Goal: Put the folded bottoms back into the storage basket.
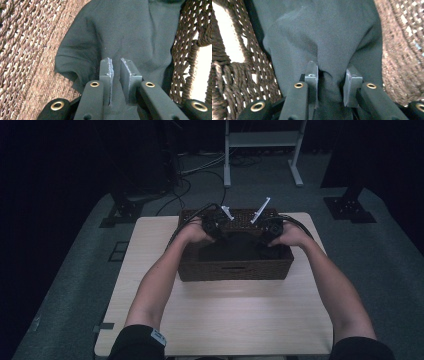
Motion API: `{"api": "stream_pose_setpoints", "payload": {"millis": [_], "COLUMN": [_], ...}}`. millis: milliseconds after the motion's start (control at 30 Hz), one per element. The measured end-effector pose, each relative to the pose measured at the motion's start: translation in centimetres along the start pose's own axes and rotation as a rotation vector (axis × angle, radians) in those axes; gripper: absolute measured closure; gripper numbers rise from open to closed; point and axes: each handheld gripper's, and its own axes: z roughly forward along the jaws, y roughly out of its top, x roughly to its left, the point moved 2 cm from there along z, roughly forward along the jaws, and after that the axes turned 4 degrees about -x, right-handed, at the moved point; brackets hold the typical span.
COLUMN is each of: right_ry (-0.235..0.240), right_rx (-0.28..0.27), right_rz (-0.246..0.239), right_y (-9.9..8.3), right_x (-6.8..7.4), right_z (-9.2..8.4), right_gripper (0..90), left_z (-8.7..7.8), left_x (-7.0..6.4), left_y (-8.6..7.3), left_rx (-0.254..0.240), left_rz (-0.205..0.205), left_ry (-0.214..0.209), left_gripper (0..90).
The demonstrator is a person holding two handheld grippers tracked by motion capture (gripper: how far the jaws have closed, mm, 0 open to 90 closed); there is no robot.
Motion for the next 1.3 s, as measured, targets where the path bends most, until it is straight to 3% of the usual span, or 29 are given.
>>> {"api": "stream_pose_setpoints", "payload": {"millis": [167, 400, 467, 633, 867, 933, 1067, 1133, 1200, 1300], "right_ry": [-0.009, -0.040, -0.043, -0.041, -0.056, -0.025, -0.013, -0.002, -0.015, -0.023], "right_rx": [0.028, 0.002, -0.023, -0.050, 0.026, 0.054, 0.091, 0.078, 0.027, -0.006], "right_rz": [0.011, 0.029, 0.036, 0.027, 0.027, 0.034, 0.029, 0.032, 0.030, 0.036], "right_y": [0.1, 0.8, 1.1, 2.1, 2.6, 2.8, 2.8, 3.0, 3.1, 3.1], "right_x": [0.0, -0.1, -0.1, 0.0, 0.2, 0.3, 0.6, 0.8, 0.8, 0.6], "right_z": [0.4, 0.7, 0.6, 1.3, 3.5, 4.4, 5.2, 5.1, 4.0, 3.0], "right_gripper": [56.8, 50.1, 50.8, 63.5, 74.2, 76.7, 76.1, 74.7, 72.8, 73.0], "left_z": [0.0, -0.4, -0.7, -1.5, -2.1, -2.3, -2.7, -2.8, -2.9, -2.9], "left_x": [0.0, 0.2, 0.3, 0.2, 0.0, -0.1, -0.3, -0.4, -0.5, -0.7], "left_y": [-0.2, -1.4, -1.6, -2.0, -2.6, -2.7, -2.8, -2.8, -2.7, -2.5], "left_rx": [0.002, 0.002, 0.002, -0.016, -0.028, -0.033, -0.042, -0.044, -0.039, -0.041], "left_rz": [-0.003, -0.025, -0.031, -0.033, -0.034, -0.038, -0.039, -0.034, -0.028, -0.023], "left_ry": [0.005, 0.018, 0.022, 0.030, 0.031, 0.032, 0.035, 0.036, 0.036, 0.038], "left_gripper": [77.3, 73.5, 72.6, 71.4, 70.3, 69.7, 69.1, 68.7, 67.8, 67.3]}}
